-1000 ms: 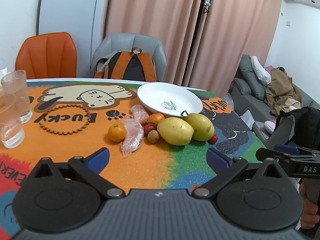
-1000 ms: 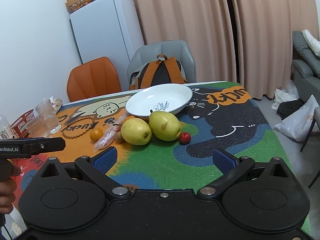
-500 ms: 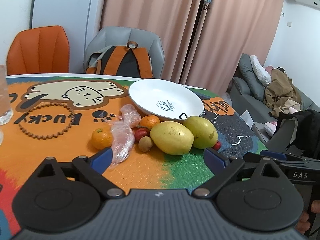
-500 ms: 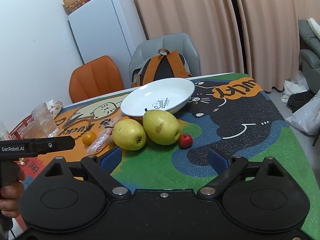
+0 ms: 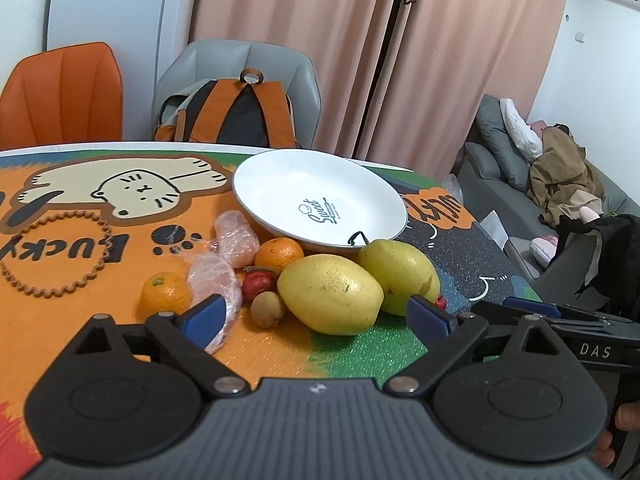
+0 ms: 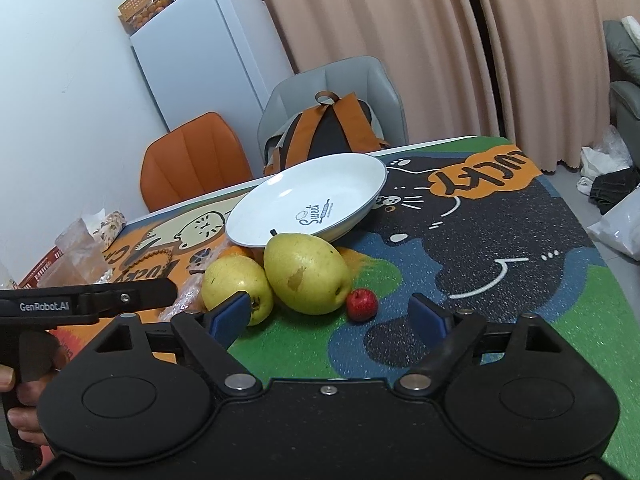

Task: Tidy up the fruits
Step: 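Move the right tool to the green pear while the left tool approaches the large yellow fruit, then close the right tool on the pear while the left tool grasps the yellow fruit, then carry the pear with the right tool onto the white plate while the left tool carries the yellow fruit there, then open both tools to release the fruits on the plate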

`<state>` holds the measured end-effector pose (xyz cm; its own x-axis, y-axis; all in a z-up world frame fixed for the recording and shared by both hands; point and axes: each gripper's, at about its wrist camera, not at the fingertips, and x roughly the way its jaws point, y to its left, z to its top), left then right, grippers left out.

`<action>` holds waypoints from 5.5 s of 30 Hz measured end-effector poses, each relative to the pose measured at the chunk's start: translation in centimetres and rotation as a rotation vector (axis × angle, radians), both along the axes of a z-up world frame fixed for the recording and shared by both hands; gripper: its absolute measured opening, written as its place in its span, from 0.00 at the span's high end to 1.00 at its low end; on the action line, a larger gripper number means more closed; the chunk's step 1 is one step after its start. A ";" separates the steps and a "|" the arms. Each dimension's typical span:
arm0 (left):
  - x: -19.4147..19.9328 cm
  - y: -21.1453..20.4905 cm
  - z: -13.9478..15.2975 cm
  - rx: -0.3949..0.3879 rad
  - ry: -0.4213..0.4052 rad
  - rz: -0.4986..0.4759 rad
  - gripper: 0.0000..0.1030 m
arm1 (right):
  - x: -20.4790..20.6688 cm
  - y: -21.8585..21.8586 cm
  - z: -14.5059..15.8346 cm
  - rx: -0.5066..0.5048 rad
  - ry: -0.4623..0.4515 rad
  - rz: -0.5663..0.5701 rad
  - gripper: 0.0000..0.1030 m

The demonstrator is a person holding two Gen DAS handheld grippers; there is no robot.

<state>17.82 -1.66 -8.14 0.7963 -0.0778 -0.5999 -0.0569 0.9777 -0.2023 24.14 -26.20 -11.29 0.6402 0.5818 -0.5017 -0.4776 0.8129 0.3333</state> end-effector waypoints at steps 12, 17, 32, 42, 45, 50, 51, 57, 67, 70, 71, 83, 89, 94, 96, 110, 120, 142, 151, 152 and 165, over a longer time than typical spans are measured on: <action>4.1 -0.7 -0.3 -0.013 0.036 0.019 0.22 | 3.3 1.2 -0.4 0.021 0.035 0.065 0.27; 5.7 -1.0 -0.6 -0.003 0.059 0.041 0.22 | 4.5 1.6 -0.7 0.020 0.042 0.091 0.28; 8.5 -1.4 -1.4 0.048 0.076 0.077 0.22 | 7.7 4.0 -2.9 0.051 0.084 0.211 0.28; 8.1 -1.7 -1.9 0.044 0.095 0.076 0.22 | 6.9 3.3 -2.7 0.048 0.078 0.172 0.38; 8.1 -2.2 -2.0 0.052 0.094 0.064 0.22 | 6.4 2.6 -2.5 0.028 0.066 0.139 0.38; 8.1 -3.0 -2.5 0.086 0.092 0.058 0.22 | 5.9 1.0 -2.6 0.026 0.065 0.085 0.38; 8.1 -3.2 -2.6 0.096 0.089 0.056 0.22 | 5.8 0.9 -2.6 0.023 0.063 0.077 0.38; 7.9 -4.5 -3.6 0.204 0.072 0.053 0.21 | 5.1 0.7 -2.8 0.025 0.051 0.069 0.38; 6.5 -4.0 -3.3 0.176 0.052 0.039 0.22 | 4.6 1.0 -2.6 0.022 0.053 0.061 0.38; 5.7 -3.6 -3.0 0.148 0.045 0.042 0.22 | 4.4 1.1 -2.6 0.026 0.053 0.055 0.38; 5.5 -3.5 -2.8 0.146 0.040 0.046 0.22 | 4.4 1.2 -2.5 0.027 0.051 0.055 0.38; 4.5 -0.1 0.7 0.068 -0.025 0.082 0.22 | 4.2 2.1 -0.7 0.040 0.001 0.047 0.38; 5.0 1.5 2.2 0.050 -0.051 0.090 0.22 | 4.8 2.4 0.6 0.041 -0.030 0.038 0.38; 5.7 2.7 3.3 0.043 -0.074 0.102 0.22 | 5.8 3.1 1.6 0.038 -0.053 0.042 0.38; 6.0 3.2 3.7 0.041 -0.084 0.111 0.22 | 6.3 3.3 1.8 0.038 -0.056 0.042 0.38; 9.0 5.3 4.5 0.061 -0.111 0.127 0.22 | 10.3 5.5 2.0 0.029 -0.056 0.040 0.38; 11.9 6.0 3.2 0.053 -0.094 0.119 0.22 | 13.0 6.7 1.0 0.034 -0.045 0.034 0.38; 15.6 4.7 0.8 0.045 -0.074 0.052 0.57 | 14.1 8.2 -1.8 -0.020 -0.007 0.058 0.40; 15.8 3.3 -0.8 0.106 -0.015 0.025 0.62 | 13.9 7.4 -1.8 -0.017 -0.004 0.051 0.51; 15.7 3.3 -0.8 0.100 -0.012 0.026 0.62 | 13.8 7.5 -1.8 -0.021 -0.003 0.052 0.51; 12.4 2.9 1.8 0.099 -0.021 0.026 0.51 | 12.3 7.1 0.4 0.005 -0.014 0.035 0.48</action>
